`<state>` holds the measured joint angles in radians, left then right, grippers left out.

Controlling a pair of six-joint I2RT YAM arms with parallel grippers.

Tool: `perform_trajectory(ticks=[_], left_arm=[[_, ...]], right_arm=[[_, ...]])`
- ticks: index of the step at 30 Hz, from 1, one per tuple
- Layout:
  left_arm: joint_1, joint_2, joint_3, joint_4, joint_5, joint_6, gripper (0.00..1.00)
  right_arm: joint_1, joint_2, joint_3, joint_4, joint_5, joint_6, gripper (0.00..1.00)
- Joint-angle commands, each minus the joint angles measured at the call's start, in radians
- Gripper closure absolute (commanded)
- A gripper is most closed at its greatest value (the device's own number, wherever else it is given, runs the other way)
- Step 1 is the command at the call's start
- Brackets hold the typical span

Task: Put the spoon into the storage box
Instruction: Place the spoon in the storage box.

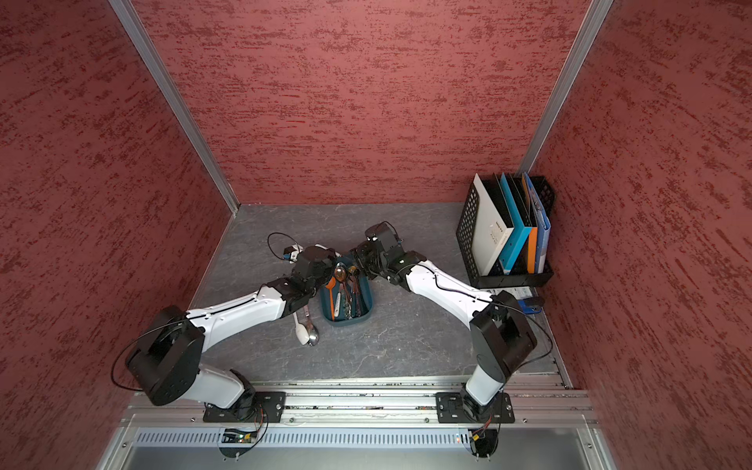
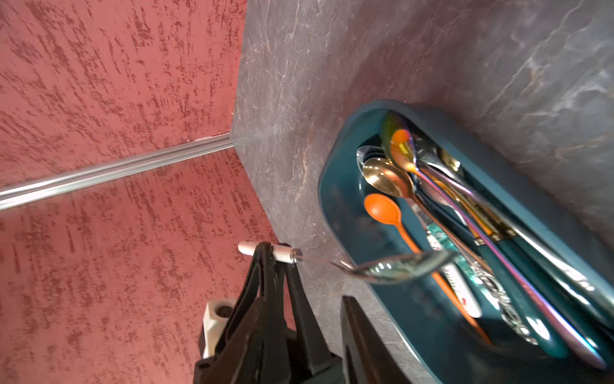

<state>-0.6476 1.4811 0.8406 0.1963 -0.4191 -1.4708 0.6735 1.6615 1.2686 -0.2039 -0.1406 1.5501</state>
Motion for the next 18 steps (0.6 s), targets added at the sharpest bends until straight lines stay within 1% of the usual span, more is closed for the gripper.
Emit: perform_trajectory(ticks=[1,5,8,12,15,18], left_arm=[[-0.023,0.01,-0.032,0.134,-0.015,-0.01,0.98],[-0.038,0.019,-0.033,0.176,-0.027,0.013,0.99],[-0.055,0.023,-0.032,0.186,-0.031,0.011,0.99],[-0.073,0.028,-0.045,0.215,-0.052,0.007,0.99],[-0.075,0.021,-0.05,0.215,-0.052,0.015,1.0],[-0.081,0.018,-0.077,0.254,-0.052,0.012,1.0]], right_arm=[[0.009,0.023,0.007,0.045,0.028,0.05,0.61],[0.012,0.016,0.001,0.022,0.053,0.062,0.6],[0.012,0.007,-0.019,0.049,0.093,0.079,0.6],[0.013,0.038,0.021,0.013,0.082,0.072,0.6],[0.014,0.031,-0.021,0.058,0.111,0.116,0.62],[0.011,0.021,-0.032,0.063,0.143,0.118,0.62]])
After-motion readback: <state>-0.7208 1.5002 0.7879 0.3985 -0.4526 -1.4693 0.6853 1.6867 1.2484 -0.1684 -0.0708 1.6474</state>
